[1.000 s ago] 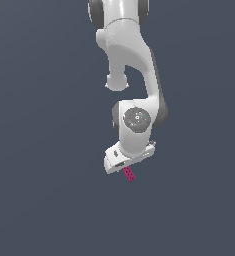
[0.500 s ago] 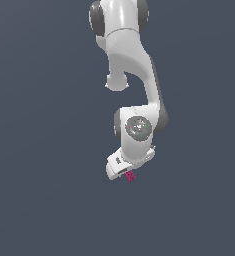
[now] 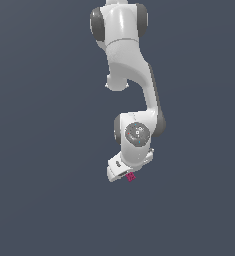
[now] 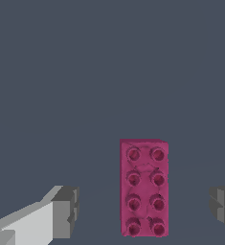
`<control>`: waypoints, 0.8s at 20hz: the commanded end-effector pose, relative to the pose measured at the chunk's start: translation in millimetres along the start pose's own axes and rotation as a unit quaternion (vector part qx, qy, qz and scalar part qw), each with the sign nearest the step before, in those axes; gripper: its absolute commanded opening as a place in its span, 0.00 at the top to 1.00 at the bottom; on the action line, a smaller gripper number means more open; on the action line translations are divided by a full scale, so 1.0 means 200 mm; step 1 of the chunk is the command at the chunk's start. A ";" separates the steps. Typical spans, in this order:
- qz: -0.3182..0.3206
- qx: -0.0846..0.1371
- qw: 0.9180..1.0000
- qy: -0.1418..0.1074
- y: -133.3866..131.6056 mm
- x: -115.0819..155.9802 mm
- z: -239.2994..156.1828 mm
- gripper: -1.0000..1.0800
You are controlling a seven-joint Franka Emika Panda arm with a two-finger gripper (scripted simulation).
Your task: Pick up the object and move it to a goal position.
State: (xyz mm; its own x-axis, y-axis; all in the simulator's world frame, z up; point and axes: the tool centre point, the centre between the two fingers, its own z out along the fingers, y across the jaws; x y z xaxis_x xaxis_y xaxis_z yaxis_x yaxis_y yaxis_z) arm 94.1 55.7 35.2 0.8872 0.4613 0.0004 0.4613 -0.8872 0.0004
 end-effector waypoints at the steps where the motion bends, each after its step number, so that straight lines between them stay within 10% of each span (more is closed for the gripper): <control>1: 0.000 0.000 1.000 0.000 0.00 0.00 0.07 0.04; 8: -0.001 0.000 1.000 0.000 0.00 0.00 0.12 0.04; 9: -0.001 0.000 1.000 0.000 0.00 0.00 0.12 1.00; 16: -0.001 0.000 1.000 0.000 0.00 0.00 0.12 1.00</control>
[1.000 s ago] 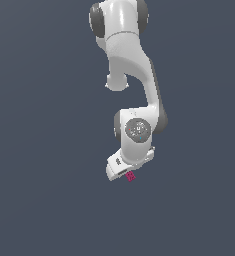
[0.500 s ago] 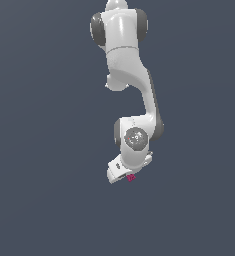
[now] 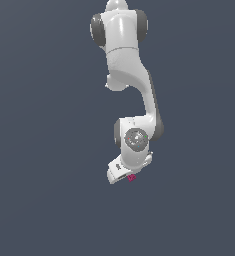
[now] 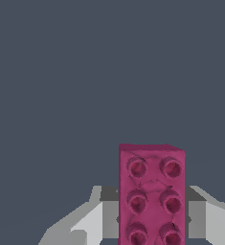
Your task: Pick up the object and move it to a goal position.
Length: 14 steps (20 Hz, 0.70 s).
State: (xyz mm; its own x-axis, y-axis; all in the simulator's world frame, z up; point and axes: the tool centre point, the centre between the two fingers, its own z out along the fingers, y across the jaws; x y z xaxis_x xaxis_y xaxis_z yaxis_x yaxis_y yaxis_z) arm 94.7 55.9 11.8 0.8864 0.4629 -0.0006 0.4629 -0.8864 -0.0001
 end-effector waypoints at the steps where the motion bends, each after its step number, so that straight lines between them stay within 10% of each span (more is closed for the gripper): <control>1: 0.000 0.000 1.000 0.000 0.00 0.00 0.00 1.00; 14: 0.000 0.000 1.000 0.000 0.06 -0.09 -0.07 1.00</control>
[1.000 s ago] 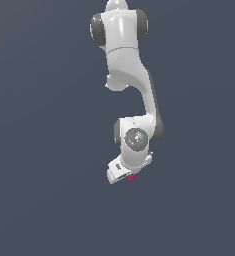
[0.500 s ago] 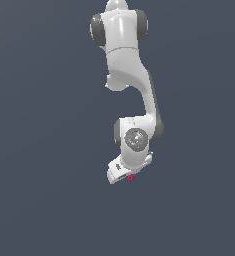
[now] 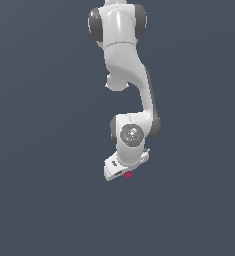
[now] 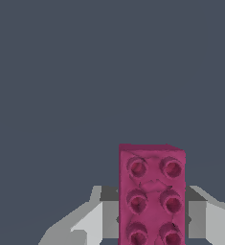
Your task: Pick up the object and move it to a goal position.
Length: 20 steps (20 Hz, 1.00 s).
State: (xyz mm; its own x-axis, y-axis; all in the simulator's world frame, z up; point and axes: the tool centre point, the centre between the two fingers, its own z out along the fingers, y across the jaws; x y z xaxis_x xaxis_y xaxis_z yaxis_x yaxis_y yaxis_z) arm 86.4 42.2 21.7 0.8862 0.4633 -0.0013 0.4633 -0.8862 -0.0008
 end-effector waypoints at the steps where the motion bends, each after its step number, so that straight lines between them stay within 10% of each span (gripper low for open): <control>1: 0.000 0.000 1.000 0.000 0.03 -0.04 -0.03 1.00; 20: 0.000 -0.001 1.000 0.000 0.50 -0.74 -0.58 1.00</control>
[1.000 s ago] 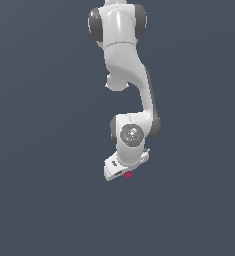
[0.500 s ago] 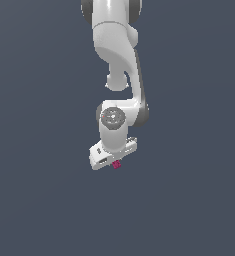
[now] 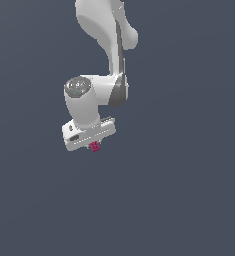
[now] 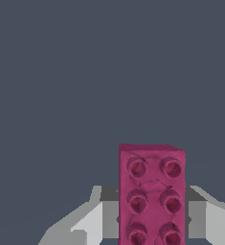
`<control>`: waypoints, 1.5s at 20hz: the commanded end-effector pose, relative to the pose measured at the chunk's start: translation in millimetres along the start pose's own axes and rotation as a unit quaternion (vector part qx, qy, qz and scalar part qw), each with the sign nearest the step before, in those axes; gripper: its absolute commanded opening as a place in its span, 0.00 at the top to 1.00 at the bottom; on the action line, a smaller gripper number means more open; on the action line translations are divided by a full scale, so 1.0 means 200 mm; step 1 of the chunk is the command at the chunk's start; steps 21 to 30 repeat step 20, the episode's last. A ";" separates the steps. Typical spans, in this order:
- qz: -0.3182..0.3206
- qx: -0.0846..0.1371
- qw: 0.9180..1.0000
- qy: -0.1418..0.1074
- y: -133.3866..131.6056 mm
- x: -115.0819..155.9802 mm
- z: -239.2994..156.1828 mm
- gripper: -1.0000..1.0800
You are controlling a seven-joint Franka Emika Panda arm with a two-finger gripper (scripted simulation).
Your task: Pick up the object and move it to a goal position.
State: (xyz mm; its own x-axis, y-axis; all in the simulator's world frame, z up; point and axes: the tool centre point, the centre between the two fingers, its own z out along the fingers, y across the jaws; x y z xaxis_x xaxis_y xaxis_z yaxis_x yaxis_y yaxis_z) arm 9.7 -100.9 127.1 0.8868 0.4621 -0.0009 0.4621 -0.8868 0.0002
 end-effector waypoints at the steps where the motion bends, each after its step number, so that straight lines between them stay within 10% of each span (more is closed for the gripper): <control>1: 0.000 0.000 1.000 0.000 0.07 -0.11 -0.09 1.00; 14: 0.000 0.000 1.000 0.001 0.37 -0.51 -0.42 1.00; 30: 0.000 0.000 1.000 0.001 0.41 -0.55 -0.46 1.00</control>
